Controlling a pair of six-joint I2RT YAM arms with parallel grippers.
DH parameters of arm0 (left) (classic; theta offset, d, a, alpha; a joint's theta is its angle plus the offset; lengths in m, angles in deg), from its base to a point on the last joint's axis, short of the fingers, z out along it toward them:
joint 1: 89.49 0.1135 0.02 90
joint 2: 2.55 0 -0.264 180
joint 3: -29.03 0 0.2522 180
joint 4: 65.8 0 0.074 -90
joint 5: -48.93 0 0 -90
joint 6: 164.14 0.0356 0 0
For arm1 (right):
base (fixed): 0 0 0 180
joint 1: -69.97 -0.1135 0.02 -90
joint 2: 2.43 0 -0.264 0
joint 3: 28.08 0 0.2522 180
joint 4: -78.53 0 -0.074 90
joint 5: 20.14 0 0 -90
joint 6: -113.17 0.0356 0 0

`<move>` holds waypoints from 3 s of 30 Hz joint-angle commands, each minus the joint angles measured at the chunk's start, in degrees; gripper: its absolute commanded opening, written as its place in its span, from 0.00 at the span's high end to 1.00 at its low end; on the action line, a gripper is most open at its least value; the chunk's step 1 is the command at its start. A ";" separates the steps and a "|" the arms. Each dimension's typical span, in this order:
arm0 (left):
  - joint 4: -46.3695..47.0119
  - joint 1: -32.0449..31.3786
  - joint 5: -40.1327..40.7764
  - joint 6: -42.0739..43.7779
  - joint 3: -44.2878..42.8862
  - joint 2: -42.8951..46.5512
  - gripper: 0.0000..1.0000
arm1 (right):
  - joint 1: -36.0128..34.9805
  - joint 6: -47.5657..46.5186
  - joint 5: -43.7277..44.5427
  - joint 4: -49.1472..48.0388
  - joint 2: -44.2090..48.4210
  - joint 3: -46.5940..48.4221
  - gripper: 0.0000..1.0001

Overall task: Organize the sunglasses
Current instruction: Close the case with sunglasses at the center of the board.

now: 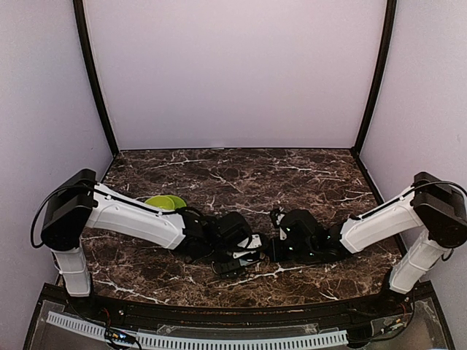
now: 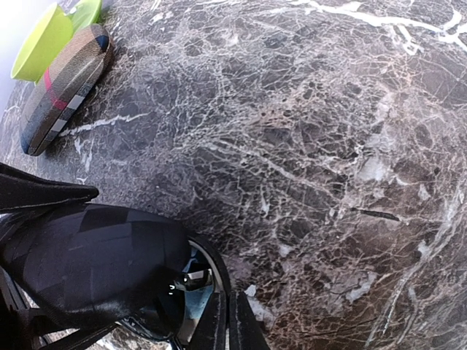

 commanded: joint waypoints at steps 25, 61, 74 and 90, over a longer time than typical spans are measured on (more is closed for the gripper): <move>9.91 -4.54 7.65 0.40 8.15 -3.17 0.28 | -0.50 1.36 -2.95 -3.78 -2.09 -0.29 0.96; 18.40 -5.70 14.56 2.59 14.55 -5.65 0.20 | 2.91 1.69 -3.65 -10.66 -5.62 -2.46 0.96; 20.29 -8.18 15.37 -0.32 15.87 -5.91 0.28 | 3.18 1.69 -3.65 -9.82 -4.35 -2.71 0.96; 19.88 -10.77 17.38 -4.70 15.62 -7.90 0.37 | 6.21 1.69 -3.65 -13.41 -0.71 -6.39 0.96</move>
